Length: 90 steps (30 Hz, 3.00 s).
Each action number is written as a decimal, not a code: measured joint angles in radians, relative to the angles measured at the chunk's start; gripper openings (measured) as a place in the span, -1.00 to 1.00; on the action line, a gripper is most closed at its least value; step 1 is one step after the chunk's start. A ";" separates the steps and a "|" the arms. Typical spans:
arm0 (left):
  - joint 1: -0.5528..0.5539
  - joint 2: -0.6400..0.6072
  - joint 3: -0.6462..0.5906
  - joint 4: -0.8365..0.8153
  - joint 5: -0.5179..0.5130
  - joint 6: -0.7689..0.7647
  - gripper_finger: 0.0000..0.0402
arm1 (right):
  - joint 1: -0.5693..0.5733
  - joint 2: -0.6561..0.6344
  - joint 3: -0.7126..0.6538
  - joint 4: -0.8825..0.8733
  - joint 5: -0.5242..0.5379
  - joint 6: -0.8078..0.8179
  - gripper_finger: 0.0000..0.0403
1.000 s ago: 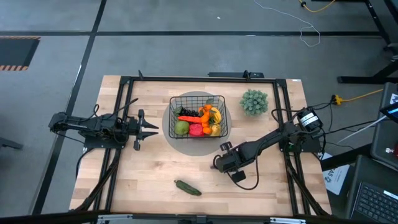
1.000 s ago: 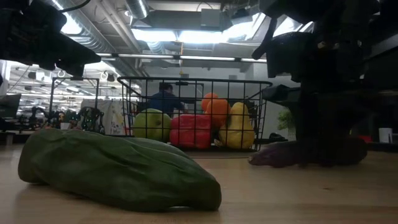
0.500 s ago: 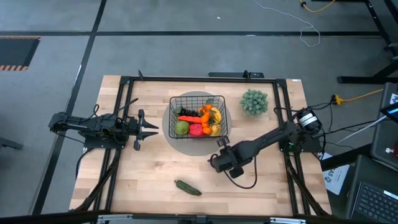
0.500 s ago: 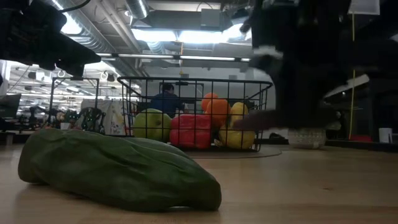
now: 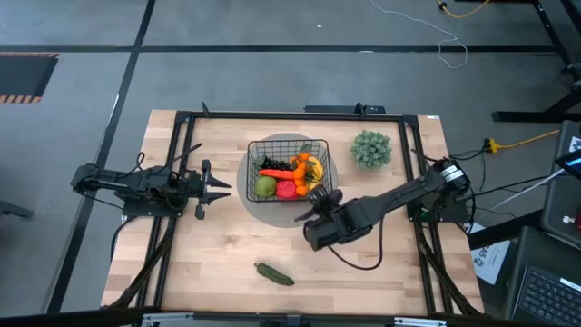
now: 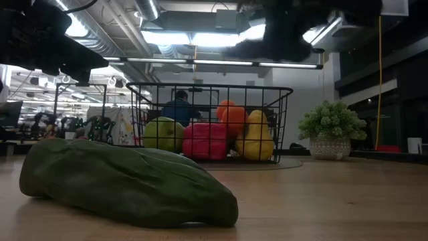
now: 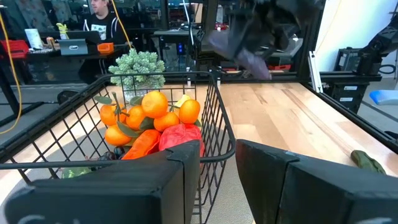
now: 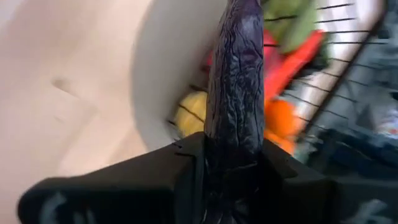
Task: Build produce basket
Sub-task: Put the purple eggplant into the black wire basket, then put the green chili pepper into the black wire basket
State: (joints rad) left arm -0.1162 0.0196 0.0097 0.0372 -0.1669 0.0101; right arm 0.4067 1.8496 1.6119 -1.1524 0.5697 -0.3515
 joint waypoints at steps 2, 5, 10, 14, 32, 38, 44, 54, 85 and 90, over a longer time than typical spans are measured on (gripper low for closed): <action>0.000 0.000 0.000 0.000 0.000 0.000 -0.53 | -0.008 0.000 0.051 -0.038 0.033 -0.034 -0.60; 0.000 0.000 0.000 0.000 0.000 0.000 -0.53 | -0.032 0.000 0.130 -0.077 0.058 -0.050 -0.60; 0.000 0.000 0.000 0.000 0.000 0.000 -0.53 | -0.102 -0.002 0.240 -0.105 0.057 -0.068 -0.60; 0.000 0.000 0.000 0.000 0.000 -0.001 -0.53 | -0.179 -0.003 0.285 -0.044 0.017 -0.107 -0.60; 0.000 0.000 0.000 0.000 0.000 -0.002 -0.53 | -0.443 -0.002 0.277 0.299 -0.451 0.143 -0.60; 0.000 0.000 0.000 0.000 0.000 -0.002 -0.53 | -0.455 0.006 0.277 0.295 -0.486 0.141 -0.60; 0.000 0.000 0.000 0.000 0.000 -0.002 -0.53 | -0.455 0.022 0.276 0.294 -0.486 0.142 -0.60; 0.000 0.000 0.000 0.000 0.000 -0.003 -0.53 | -0.455 0.032 0.276 0.286 -0.485 0.209 -0.57; 0.000 0.000 0.000 0.000 0.000 -0.003 -0.53 | -0.457 0.032 0.276 0.273 -0.327 0.021 -0.06; 0.000 0.000 0.000 0.000 0.000 -0.003 -0.53 | -0.457 0.032 0.276 0.273 -0.327 0.031 0.00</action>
State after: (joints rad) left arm -0.1162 0.0194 0.0097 0.0376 -0.1669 0.0074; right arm -0.0505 1.8812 1.8877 -0.8791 0.2426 -0.3201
